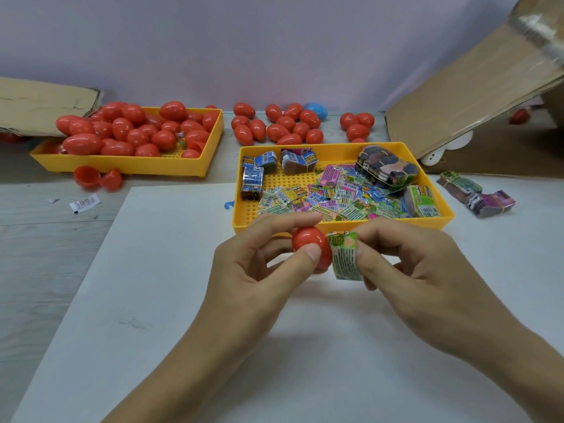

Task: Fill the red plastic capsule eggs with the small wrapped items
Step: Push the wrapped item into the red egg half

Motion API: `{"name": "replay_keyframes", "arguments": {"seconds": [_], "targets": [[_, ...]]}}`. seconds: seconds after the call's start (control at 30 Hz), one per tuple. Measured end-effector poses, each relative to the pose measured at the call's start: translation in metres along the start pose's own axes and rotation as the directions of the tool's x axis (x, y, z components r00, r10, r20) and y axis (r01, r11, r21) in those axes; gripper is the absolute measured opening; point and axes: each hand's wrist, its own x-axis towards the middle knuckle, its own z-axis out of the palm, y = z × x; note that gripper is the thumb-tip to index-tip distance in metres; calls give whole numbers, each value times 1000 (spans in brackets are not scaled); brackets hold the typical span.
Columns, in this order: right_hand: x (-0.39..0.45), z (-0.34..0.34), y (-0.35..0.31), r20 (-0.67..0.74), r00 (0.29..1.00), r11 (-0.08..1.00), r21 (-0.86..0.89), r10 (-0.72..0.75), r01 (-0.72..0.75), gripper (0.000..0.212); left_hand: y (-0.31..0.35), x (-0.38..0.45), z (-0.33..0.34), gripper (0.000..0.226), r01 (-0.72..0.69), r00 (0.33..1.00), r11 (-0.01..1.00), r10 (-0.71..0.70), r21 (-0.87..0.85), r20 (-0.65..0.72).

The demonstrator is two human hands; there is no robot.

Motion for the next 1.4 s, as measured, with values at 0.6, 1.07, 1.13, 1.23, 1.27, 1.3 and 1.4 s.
{"name": "replay_keyframes", "arguments": {"seconds": [0.6,1.07,1.13,1.23,1.27,1.3,1.4], "targets": [[0,-2,-6,-158,987,999,-11,-33,31,6,0,-3,2,20,-3,999,995,8,-104,53],[0,-4,-3,-125,992,997,-81,-28,18,12,1,0,-2,21,91,993,979,-76,-181,91],[0,-3,-3,-118,993,997,-76,-25,16,17,1,0,-2,22,137,987,966,-115,-217,111],[1,-3,-3,-104,994,995,-96,-31,21,21,1,0,-3,22,197,978,946,-172,-258,116],[1,-3,-2,-101,994,994,-111,-32,21,22,1,0,-3,22,206,976,942,-179,-265,122],[1,-3,-2,-100,994,993,-120,-36,24,21,1,0,-3,21,209,975,940,-180,-271,129],[1,-1,-3,-101,993,991,-125,-58,45,14,2,0,-2,19,207,974,935,-170,-290,149]]}}
